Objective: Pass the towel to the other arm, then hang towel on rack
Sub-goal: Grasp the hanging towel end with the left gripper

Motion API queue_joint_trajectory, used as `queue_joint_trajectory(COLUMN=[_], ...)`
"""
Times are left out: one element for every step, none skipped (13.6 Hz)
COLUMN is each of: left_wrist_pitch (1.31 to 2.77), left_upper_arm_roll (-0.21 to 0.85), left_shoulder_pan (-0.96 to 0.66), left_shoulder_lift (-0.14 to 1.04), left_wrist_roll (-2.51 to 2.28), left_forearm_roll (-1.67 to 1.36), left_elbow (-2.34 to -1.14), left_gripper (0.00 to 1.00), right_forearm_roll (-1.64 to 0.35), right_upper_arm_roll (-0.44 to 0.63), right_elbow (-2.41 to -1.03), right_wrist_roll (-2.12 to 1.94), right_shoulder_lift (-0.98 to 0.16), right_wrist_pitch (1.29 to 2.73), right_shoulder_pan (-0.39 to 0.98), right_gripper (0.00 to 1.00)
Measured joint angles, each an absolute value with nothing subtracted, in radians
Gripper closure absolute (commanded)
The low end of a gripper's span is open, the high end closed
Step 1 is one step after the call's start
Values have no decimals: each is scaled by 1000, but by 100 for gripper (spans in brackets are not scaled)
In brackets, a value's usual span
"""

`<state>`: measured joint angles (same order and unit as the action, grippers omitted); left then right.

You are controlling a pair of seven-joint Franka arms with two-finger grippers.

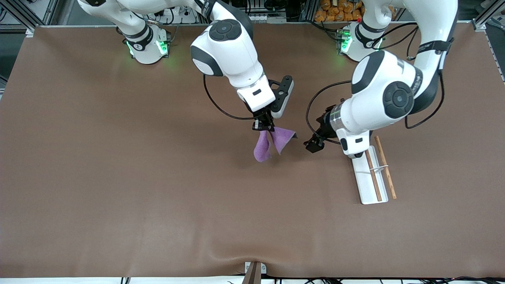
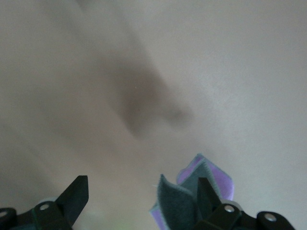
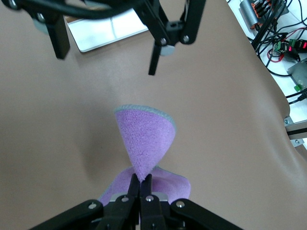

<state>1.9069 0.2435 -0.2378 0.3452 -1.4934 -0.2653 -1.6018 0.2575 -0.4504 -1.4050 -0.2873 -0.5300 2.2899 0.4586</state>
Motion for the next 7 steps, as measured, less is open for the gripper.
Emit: queue_joint_trajectory(left_wrist_pitch=[1922, 1931, 1942, 1952, 1959, 1962, 1962], left_upper_arm_roll=[244, 244, 244, 244, 244, 243, 243], left_shoulder_pan=[-245, -253, -261, -265, -267, -266, -266], left_shoulder_lift=[352, 361, 371, 380, 388, 395, 400], left_wrist_roll=[-1528, -1556, -1581, -1597, -1604, -1605, -1606], left_forearm_roll=[-265, -265, -272, -294, -326, -350, -367], left_elbow=[-1604, -1605, -1606, -1606, -1606, -1606, -1606], left_gripper=[0, 0, 0, 2, 3, 5, 9], right_forearm_roll=[258, 259, 259, 259, 259, 259, 259], right_upper_arm_roll=[-450, -450, -450, -450, -450, -450, -450], right_elbow=[-1405, -1405, -1405, -1405, -1405, -1405, -1405], right_wrist_roll=[-287, -287, -287, -287, -287, -287, -287], right_shoulder_lift=[-530, -530, -530, -530, -530, -530, -530], right_wrist_pitch=[2290, 2290, 2290, 2290, 2290, 2290, 2290], right_shoulder_pan=[459, 459, 459, 459, 459, 459, 460], right_gripper=[100, 100, 100, 100, 100, 100, 100])
